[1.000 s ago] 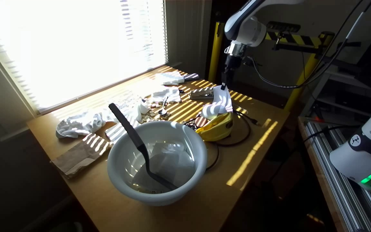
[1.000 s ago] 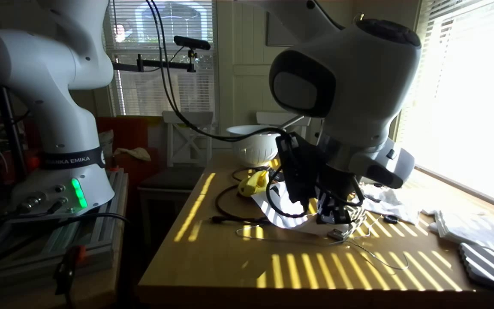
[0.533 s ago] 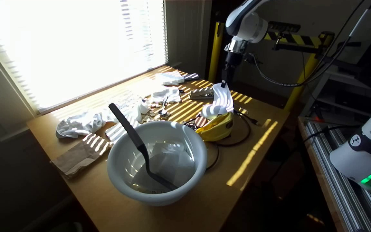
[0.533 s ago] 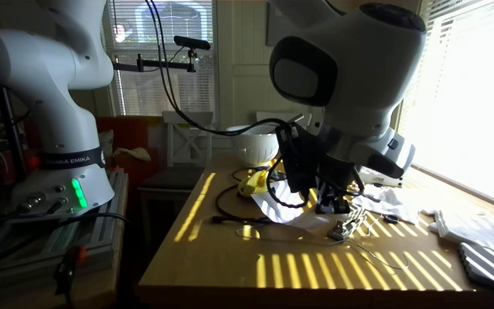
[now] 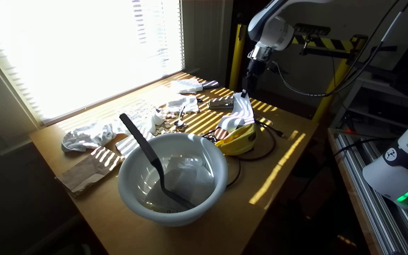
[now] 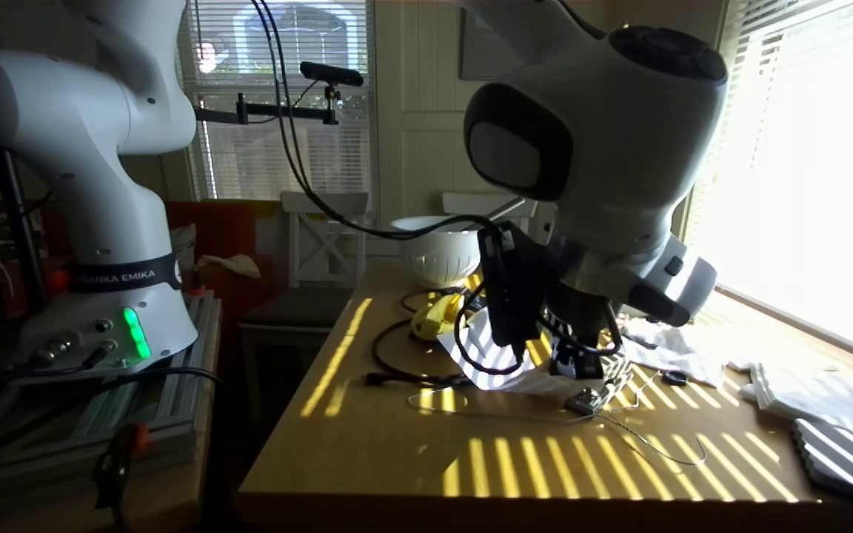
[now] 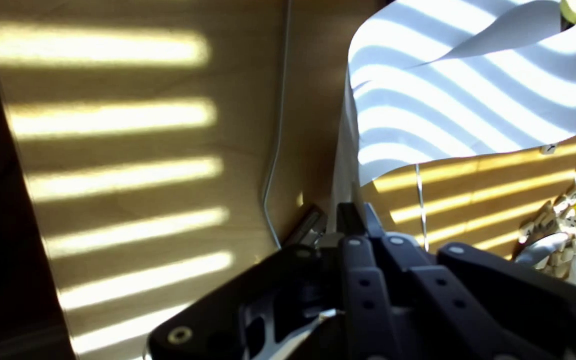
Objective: Turn the stapler, then pick up the paper from the table and staple it
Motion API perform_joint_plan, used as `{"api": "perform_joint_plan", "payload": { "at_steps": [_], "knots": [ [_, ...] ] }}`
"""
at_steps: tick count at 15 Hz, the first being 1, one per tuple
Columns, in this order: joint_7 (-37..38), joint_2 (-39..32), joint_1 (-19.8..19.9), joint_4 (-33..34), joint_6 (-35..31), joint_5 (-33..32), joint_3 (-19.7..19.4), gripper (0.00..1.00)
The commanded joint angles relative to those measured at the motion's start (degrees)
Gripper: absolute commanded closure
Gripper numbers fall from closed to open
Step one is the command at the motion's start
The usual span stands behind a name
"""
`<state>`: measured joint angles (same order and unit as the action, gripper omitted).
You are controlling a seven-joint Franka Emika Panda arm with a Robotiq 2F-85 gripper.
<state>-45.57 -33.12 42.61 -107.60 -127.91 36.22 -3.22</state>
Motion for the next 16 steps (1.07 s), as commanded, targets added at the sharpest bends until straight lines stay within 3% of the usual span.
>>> {"api": "perform_joint_plan", "payload": {
  "at_steps": [1, 16],
  "knots": [
    [-1.11, -1.41, 0.08, 1.08, -1.99, 1.84, -0.18, 1.0],
    [-2.89, -5.49, 0.71, 4.14, -8.88, -0.08, 0.61, 1.0]
  ]
}}
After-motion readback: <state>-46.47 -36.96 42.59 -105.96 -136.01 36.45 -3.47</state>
